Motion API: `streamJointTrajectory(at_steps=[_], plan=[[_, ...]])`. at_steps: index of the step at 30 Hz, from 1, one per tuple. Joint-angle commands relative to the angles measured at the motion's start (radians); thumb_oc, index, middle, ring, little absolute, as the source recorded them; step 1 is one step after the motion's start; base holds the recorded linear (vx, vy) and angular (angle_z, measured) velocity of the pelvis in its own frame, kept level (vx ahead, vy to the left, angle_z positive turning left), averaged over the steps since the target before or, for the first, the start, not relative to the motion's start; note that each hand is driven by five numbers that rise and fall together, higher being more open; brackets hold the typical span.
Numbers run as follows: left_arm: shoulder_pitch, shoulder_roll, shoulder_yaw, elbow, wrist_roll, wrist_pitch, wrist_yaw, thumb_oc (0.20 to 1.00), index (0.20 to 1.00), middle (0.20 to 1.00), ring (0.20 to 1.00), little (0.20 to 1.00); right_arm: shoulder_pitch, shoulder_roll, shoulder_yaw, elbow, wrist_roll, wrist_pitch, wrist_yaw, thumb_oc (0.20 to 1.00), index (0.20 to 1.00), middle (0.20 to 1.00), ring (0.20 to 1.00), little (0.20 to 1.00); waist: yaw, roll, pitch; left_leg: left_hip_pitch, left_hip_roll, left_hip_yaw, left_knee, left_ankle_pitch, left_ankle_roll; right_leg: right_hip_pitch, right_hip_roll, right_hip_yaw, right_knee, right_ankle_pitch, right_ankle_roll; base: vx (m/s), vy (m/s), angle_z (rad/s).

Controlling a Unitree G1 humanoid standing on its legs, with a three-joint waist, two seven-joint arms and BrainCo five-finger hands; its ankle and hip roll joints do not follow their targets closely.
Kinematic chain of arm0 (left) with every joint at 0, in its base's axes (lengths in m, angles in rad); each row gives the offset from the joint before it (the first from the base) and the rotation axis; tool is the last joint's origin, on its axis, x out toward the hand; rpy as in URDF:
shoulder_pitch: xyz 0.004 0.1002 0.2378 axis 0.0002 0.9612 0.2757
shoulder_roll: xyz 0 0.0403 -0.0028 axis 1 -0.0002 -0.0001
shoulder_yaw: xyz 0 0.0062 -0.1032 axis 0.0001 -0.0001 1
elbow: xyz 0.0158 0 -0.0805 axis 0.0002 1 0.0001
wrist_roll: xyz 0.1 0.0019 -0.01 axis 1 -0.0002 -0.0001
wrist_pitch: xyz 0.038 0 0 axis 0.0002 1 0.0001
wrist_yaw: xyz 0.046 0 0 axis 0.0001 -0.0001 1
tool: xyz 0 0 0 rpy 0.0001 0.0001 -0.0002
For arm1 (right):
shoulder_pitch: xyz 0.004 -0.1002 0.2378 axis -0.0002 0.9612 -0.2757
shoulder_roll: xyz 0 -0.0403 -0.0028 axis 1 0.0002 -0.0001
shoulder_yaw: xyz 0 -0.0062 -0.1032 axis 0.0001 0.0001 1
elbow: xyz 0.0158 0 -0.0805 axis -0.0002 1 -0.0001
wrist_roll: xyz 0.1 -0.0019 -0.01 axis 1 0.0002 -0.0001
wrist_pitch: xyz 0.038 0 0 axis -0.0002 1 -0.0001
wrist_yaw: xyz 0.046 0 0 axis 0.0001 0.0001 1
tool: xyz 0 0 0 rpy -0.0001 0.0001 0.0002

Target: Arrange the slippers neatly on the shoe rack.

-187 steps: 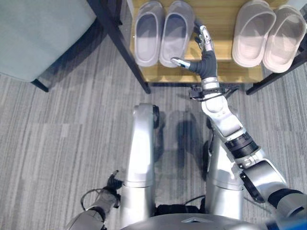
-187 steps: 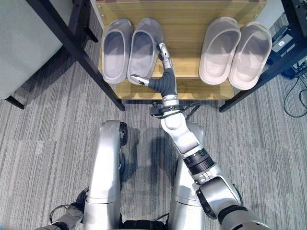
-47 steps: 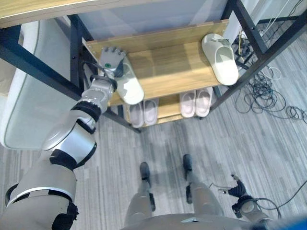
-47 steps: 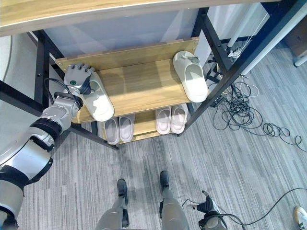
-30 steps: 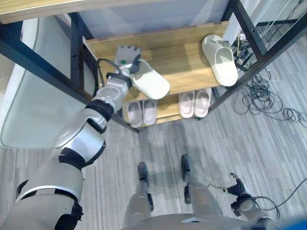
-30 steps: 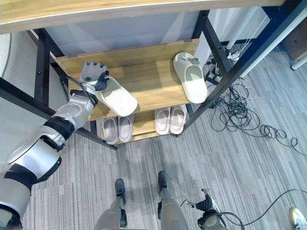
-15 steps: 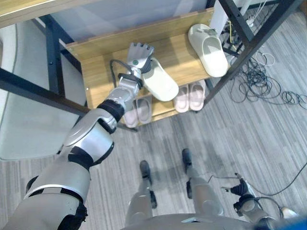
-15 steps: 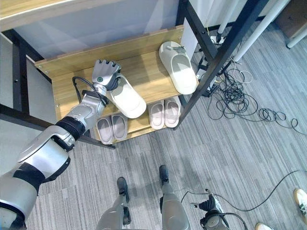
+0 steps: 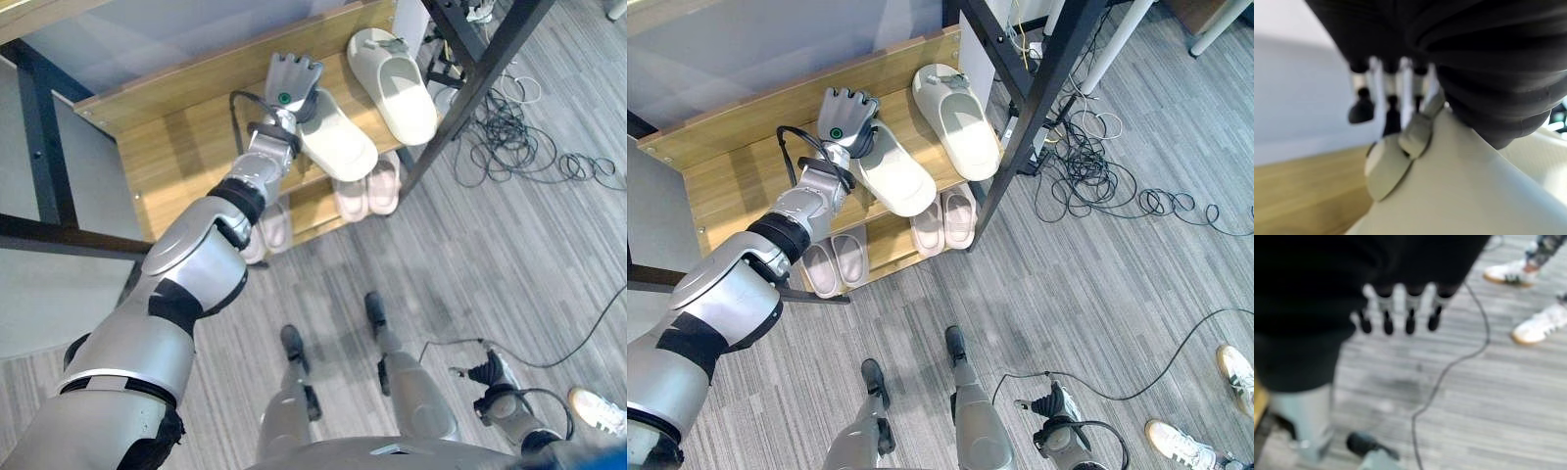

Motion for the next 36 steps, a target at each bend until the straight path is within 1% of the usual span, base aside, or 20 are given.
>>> streamJointTrajectory(at_steps=[1,4,6,9,13,14,17,19,23,27,28,29,30,33,36], plan=[[-0.172,0.045,0.048,0.041,-0.033,0.003,0.050,0.200,0.200,0.200,0.200,0.200,-0.027,-0.062,0.026,0.014,-0.027,0.008,-0.026,1.000,1.000,1.000,1.000,1.000,0.012,0.012,0.060,-0.022,0.028,-0.016,0.008,-0.002,-0.029,-0.093,-0.030,-0.054,0.163,-0.111,0.060,0.02,-0.042,-0.17],[-0.186,0.048,0.041,0.051,-0.029,0.004,0.048,0.200,0.200,0.200,0.200,0.200,-0.020,-0.063,0.015,0.038,-0.018,0.008,-0.027,1.000,1.000,1.000,1.000,1.000,0.010,0.011,0.056,-0.029,0.033,-0.011,0.008,0.000,-0.031,-0.102,-0.027,-0.054,0.158,-0.108,0.060,0.02,-0.030,-0.10],[-0.198,0.037,0.075,0.065,-0.084,-0.004,0.049,0.200,0.200,0.200,0.200,0.200,-0.022,-0.062,0.018,0.056,-0.030,0.020,-0.031,1.000,1.000,1.000,1.000,1.000,0.008,0.010,0.052,-0.032,0.034,-0.007,0.008,0.000,-0.033,-0.105,-0.026,-0.056,0.154,-0.106,0.059,0.03,-0.022,-0.03],[-0.198,0.037,0.083,0.068,-0.097,-0.010,0.051,0.200,0.200,0.200,0.200,0.200,-0.016,-0.061,0.023,0.073,-0.049,0.026,-0.038,1.000,1.000,1.000,1.000,1.000,0.006,0.010,0.051,-0.034,0.037,-0.002,0.008,0.001,-0.036,-0.107,-0.024,-0.057,0.147,-0.102,0.061,0.00,-0.006,-0.01],[-0.203,0.028,0.071,0.076,-0.088,-0.010,0.050,0.200,0.200,0.200,0.200,0.200,-0.011,-0.060,0.020,0.101,-0.050,0.028,-0.034,1.000,1.000,1.000,1.000,1.000,0.006,0.003,0.044,-0.040,0.044,0.004,0.008,0.001,-0.039,-0.110,-0.022,-0.059,0.134,-0.093,0.061,0.02,-0.026,-0.04],[-0.205,0.027,0.078,0.079,-0.104,-0.016,0.047,0.200,0.200,0.200,0.200,0.200,-0.009,-0.061,0.017,0.113,-0.052,0.031,-0.036,1.000,1.000,1.000,1.000,1.000,0.007,0.001,0.041,-0.042,0.044,0.001,0.008,0.001,-0.039,-0.112,-0.021,-0.062,0.134,-0.093,0.060,0.01,-0.031,-0.02],[-0.213,0.031,0.066,0.080,-0.098,-0.022,0.043,0.200,0.200,0.200,0.200,0.200,-0.008,-0.063,0.015,0.116,-0.054,0.029,-0.034,1.000,1.000,1.000,1.000,1.000,0.006,-0.002,0.039,-0.049,0.044,-0.002,0.008,0.002,-0.040,-0.116,-0.022,-0.068,0.132,-0.091,0.059,0.00,-0.012,-0.01],[-0.213,0.022,0.087,0.080,-0.120,-0.029,0.039,0.200,0.200,0.200,0.200,0.200,-0.012,-0.059,0.013,0.114,-0.049,0.030,-0.033,1.000,1.000,1.000,1.000,1.000,0.004,-0.001,0.039,-0.051,0.043,-0.005,0.008,0.001,-0.041,-0.119,-0.020,-0.068,0.134,-0.094,0.056,0.00,0.000,0.00],[-0.205,0.011,0.091,0.082,-0.121,-0.032,0.042,0.200,0.200,0.200,0.200,0.200,-0.035,-0.066,0.032,0.113,-0.067,0.038,-0.034,1.000,1.000,1.000,1.000,1.000,0.004,-0.003,0.038,-0.049,0.042,-0.001,0.008,0.000,-0.041,-0.120,-0.019,-0.067,0.137,-0.095,0.055,0.00,0.000,0.00],[-0.223,0.022,0.100,0.079,-0.146,-0.034,0.048,0.200,0.200,0.200,0.200,0.200,-0.047,-0.080,0.037,0.118,-0.078,0.047,-0.035,1.000,1.000,1.000,1.000,1.000,0.001,-0.006,0.041,-0.051,0.042,0.006,0.008,0.001,-0.041,-0.126,-0.019,-0.065,0.137,-0.092,0.057,0.00,0.000,0.00],[-0.224,0.025,0.108,0.079,-0.154,-0.035,0.052,0.517,0.517,0.517,0.517,0.517,-0.045,-0.078,0.038,0.118,-0.078,0.047,-0.033,1.000,1.000,1.000,1.000,1.000,0.000,-0.007,0.042,-0.052,0.044,0.009,0.008,0.000,-0.041,-0.130,-0.018,-0.064,0.138,-0.093,0.056,0.00,0.000,0.00],[-0.223,0.025,0.115,0.079,-0.164,-0.036,0.055,0.708,0.708,0.708,0.708,0.708,-0.048,-0.074,0.040,0.119,-0.077,0.047,-0.034,1.000,1.000,1.000,1.000,1.000,0.000,-0.007,0.041,-0.051,0.044,0.010,0.008,0.000,-0.041,-0.129,-0.017,-0.063,0.138,-0.094,0.056,0.00,0.000,0.00],[-0.225,0.027,0.120,0.087,-0.174,-0.038,0.054,1.000,1.000,1.000,1.000,1.000,-0.050,-0.074,0.040,0.121,-0.078,0.048,-0.031,1.000,1.000,1.000,1.000,1.000,0.000,-0.007,0.041,-0.051,0.045,0.011,0.008,0.000,-0.041,-0.130,-0.017,-0.062,0.137,-0.093,0.057,0.02,-0.002,-0.04],[-0.229,0.031,0.132,0.068,-0.206,-0.055,0.061,1.000,1.000,1.000,1.000,1.000,-0.036,-0.073,0.035,0.122,-0.076,0.049,-0.028,1.000,1.000,1.000,1.000,1.000,0.001,-0.004,0.039,-0.053,0.043,0.012,0.008,0.001,-0.040,-0.131,-0.019,-0.064,0.135,-0.090,0.057,0.01,-0.002,-0.05],[-0.215,0.029,0.146,0.021,-0.235,-0.076,0.062,1.000,1.000,1.000,1.000,1.000,-0.018,-0.072,0.026,0.121,-0.071,0.051,-0.021,1.000,1.000,1.000,1.000,1.000,0.007,0.011,0.036,-0.049,0.038,0.000,0.008,-0.002,-0.037,-0.124,-0.026,-0.076,0.146,-0.101,0.054,0.00,0.000,0.00]])
